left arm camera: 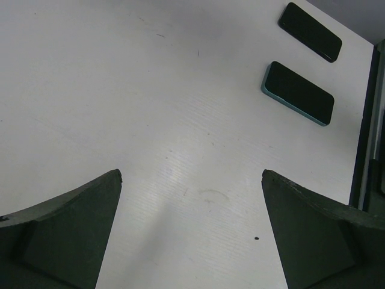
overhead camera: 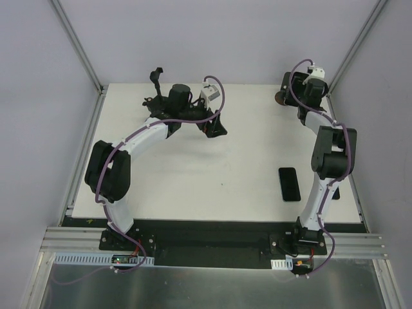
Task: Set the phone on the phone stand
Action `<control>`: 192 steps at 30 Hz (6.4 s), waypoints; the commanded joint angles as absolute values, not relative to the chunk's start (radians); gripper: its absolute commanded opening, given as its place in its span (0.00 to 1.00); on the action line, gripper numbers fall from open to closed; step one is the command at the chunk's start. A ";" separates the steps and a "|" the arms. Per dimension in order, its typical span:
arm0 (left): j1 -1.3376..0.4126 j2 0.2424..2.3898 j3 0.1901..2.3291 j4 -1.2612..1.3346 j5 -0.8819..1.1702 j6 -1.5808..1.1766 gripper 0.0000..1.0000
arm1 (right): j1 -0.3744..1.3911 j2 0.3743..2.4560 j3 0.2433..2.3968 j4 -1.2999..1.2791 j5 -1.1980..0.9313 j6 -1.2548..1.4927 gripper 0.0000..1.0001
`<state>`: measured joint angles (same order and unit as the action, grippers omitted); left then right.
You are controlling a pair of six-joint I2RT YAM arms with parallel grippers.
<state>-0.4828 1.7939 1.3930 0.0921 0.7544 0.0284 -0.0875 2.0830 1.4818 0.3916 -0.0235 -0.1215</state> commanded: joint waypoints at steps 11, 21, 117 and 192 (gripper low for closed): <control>-0.479 1.795 1.396 0.210 0.704 0.002 0.99 | -0.005 2.307 1.859 0.687 0.120 -0.299 0.00; -0.479 1.793 1.396 0.209 0.715 0.002 0.99 | -0.005 2.361 1.864 0.759 0.121 -0.313 0.01; -0.195 1.406 1.034 0.201 -0.255 -0.195 0.59 | 0.558 1.773 1.055 0.727 0.164 -0.021 0.96; -0.483 1.416 1.085 0.252 0.236 -0.023 0.99 | 0.505 1.418 0.980 0.303 0.419 -0.074 0.96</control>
